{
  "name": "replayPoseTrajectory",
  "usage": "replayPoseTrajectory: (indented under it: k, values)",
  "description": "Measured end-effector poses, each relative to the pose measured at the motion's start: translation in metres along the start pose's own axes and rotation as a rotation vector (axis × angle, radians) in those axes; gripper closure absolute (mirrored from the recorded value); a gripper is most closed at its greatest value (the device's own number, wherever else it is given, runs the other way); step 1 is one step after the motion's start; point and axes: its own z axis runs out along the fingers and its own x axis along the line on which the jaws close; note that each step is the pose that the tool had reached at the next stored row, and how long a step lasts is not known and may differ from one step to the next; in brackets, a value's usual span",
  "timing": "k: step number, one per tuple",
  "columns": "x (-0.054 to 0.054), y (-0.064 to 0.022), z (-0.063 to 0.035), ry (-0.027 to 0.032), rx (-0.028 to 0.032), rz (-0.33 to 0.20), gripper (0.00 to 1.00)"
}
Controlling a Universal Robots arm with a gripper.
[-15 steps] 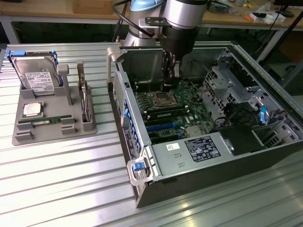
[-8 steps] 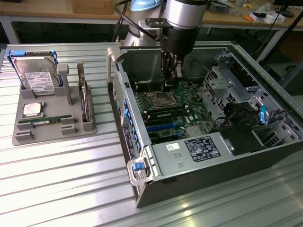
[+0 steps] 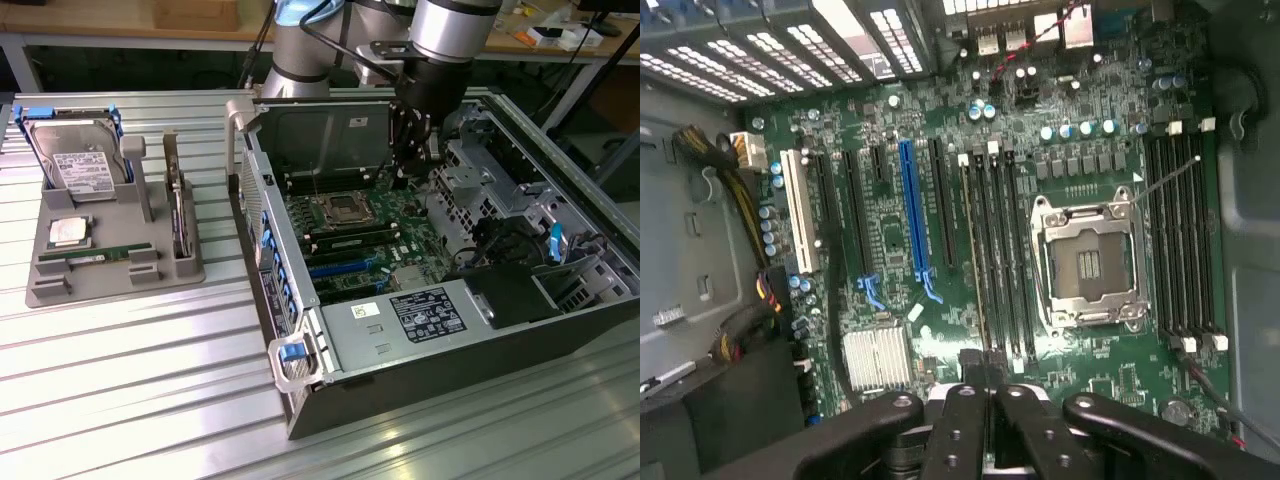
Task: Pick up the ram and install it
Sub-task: 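Press down the ram until it locks into place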
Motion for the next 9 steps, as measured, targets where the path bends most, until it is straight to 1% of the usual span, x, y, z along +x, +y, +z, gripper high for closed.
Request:
replayPoseTrajectory:
  k: [9]
  values:
    - [0.0, 0.0, 0.0, -0.0001, 0.0, 0.0, 0.89]
